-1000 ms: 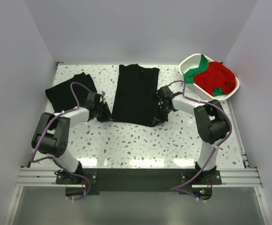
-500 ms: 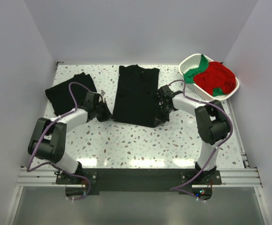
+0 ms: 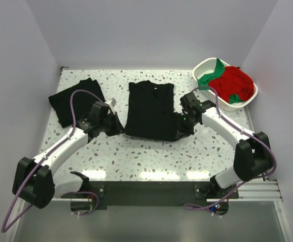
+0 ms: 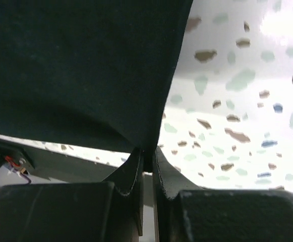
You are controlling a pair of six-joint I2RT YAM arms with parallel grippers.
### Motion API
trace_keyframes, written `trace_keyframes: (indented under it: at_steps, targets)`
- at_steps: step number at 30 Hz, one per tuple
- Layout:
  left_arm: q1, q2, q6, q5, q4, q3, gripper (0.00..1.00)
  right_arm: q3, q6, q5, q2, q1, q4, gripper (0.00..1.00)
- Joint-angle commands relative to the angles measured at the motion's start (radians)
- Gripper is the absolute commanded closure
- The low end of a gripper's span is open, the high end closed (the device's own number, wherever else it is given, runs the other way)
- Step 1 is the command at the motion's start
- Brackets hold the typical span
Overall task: Fold and stack the t-shirts
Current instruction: Fold the tshirt
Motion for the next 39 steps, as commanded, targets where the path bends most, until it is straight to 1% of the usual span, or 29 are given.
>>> trace_keyframes:
  at_steps: [1,5,8,10,14,19,20,27,31,36,39]
  targets:
    - [-0.006,-0.097,-0.022,-0.040,-0.135,-0.005,1.00,-0.033,-0.002,0.033,-0.097,0.002,-0.120,1.00]
    - [-0.021,-0.209,-0.045,-0.029,-0.269,0.003,1.00,-0.062,0.016,0.025,-0.189,0.012,-0.191,1.00]
    - [-0.040,-0.261,-0.085,-0.011,-0.328,-0.002,1.00,-0.075,0.046,0.020,-0.267,0.031,-0.252,1.00]
    - [-0.043,-0.306,-0.105,0.001,-0.339,0.001,1.00,-0.073,0.066,0.008,-0.319,0.031,-0.274,1.00]
    - [-0.045,-0.309,-0.131,-0.011,-0.334,0.067,1.00,-0.029,0.116,0.016,-0.349,0.032,-0.274,1.00]
    - [-0.045,-0.232,-0.114,-0.071,-0.261,0.133,1.00,0.049,0.128,0.080,-0.298,0.031,-0.230,1.00]
    - [-0.045,-0.215,-0.111,-0.077,-0.247,0.150,1.00,0.063,0.126,0.092,-0.266,0.029,-0.219,1.00]
    - [-0.038,-0.074,-0.084,-0.129,-0.121,0.211,1.00,0.157,0.125,0.128,-0.149,0.013,-0.119,1.00]
    - [-0.014,0.010,-0.065,-0.103,-0.051,0.250,1.00,0.200,0.113,0.126,-0.087,-0.010,-0.082,1.00]
    - [0.027,0.096,-0.036,-0.092,-0.026,0.308,1.00,0.296,0.094,0.125,-0.010,-0.049,-0.062,1.00]
    - [0.064,0.145,-0.018,-0.060,0.002,0.342,1.00,0.357,0.077,0.112,0.055,-0.070,-0.058,1.00]
